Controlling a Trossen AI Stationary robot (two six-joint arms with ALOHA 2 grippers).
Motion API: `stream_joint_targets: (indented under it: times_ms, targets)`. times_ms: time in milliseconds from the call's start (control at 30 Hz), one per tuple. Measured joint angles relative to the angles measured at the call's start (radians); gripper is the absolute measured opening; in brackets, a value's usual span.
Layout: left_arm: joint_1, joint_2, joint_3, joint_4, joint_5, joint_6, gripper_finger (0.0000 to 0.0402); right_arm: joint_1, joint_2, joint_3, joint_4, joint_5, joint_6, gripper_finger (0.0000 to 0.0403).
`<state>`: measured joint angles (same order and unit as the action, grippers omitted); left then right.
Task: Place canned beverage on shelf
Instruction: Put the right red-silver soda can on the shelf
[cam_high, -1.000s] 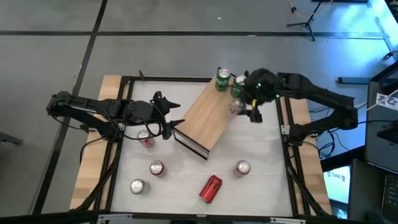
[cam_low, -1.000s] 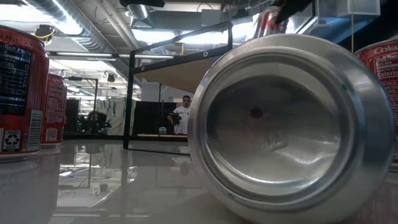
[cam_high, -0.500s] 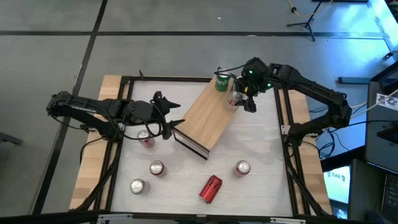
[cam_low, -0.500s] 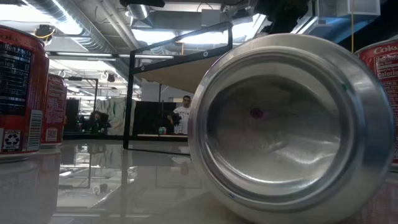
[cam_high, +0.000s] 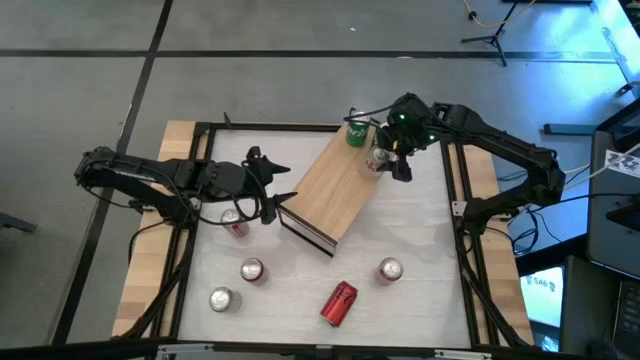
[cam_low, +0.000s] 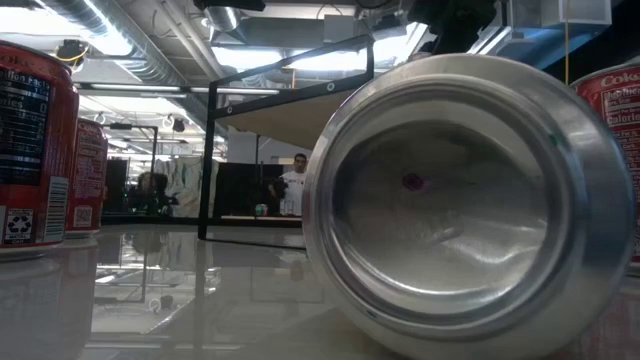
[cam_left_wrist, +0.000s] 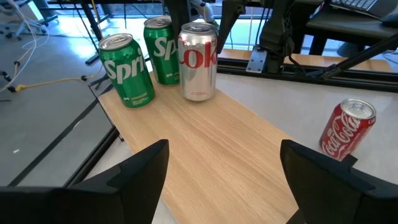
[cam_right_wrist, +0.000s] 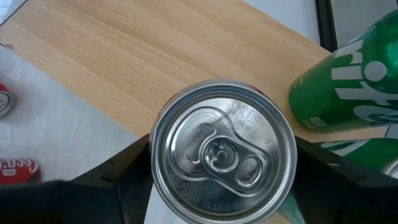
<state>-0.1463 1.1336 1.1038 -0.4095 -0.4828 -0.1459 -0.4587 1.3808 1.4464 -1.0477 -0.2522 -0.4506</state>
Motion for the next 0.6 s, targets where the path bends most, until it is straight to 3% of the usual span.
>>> stream_joint_targets:
  times_ms: [600]
  targets:
    - [0.0, 0.0, 0.0, 0.0, 0.0, 0.0, 0.0298, 0.0, 0.01, 0.0, 0.018, 0.023, -0.001, 0.0296]
